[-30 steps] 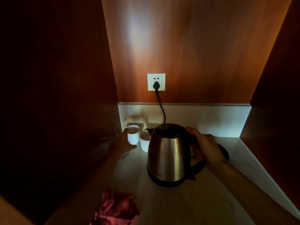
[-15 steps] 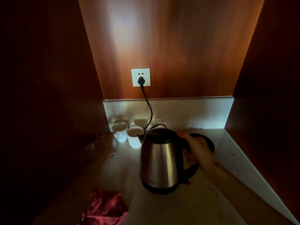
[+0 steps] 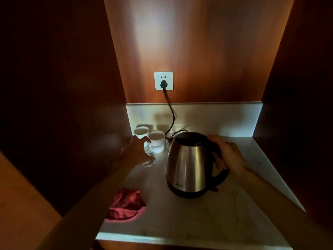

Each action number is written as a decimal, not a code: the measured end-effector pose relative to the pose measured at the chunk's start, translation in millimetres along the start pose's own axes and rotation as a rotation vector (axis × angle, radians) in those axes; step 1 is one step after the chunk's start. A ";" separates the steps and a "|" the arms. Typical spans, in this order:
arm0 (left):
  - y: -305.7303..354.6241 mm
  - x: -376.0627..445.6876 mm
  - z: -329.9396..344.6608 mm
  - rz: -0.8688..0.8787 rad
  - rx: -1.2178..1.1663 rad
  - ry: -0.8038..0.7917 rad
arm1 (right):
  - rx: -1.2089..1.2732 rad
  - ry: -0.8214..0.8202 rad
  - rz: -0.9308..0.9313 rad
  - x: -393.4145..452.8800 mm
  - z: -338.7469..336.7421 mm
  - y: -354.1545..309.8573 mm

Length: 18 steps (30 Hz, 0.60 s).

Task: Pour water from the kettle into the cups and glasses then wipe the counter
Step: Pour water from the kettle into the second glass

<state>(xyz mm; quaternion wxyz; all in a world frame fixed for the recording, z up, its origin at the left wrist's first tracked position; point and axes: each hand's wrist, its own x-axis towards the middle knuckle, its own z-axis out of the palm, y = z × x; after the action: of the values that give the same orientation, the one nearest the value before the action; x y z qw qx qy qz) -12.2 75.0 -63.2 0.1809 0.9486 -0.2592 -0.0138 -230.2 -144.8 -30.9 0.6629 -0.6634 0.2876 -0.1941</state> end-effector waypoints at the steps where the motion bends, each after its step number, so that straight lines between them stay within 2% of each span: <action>1: 8.1 -11.7 1.5 0.019 -0.001 0.004 | -0.002 0.004 0.001 -6.3 -4.9 -0.8; 10: 56.4 -97.2 37.5 0.074 0.013 -0.047 | 0.018 0.062 0.003 -55.2 -54.5 5.9; 18: 73.8 -124.4 64.5 0.108 -0.051 -0.043 | 0.026 0.061 0.045 -76.5 -76.2 11.2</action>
<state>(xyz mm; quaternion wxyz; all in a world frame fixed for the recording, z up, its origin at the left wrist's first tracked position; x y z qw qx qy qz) -163.5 56.1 -106.0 0.1998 0.9279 -0.3133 -0.0311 -338.4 -153.9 -29.1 0.6665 -0.6419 0.3202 -0.2029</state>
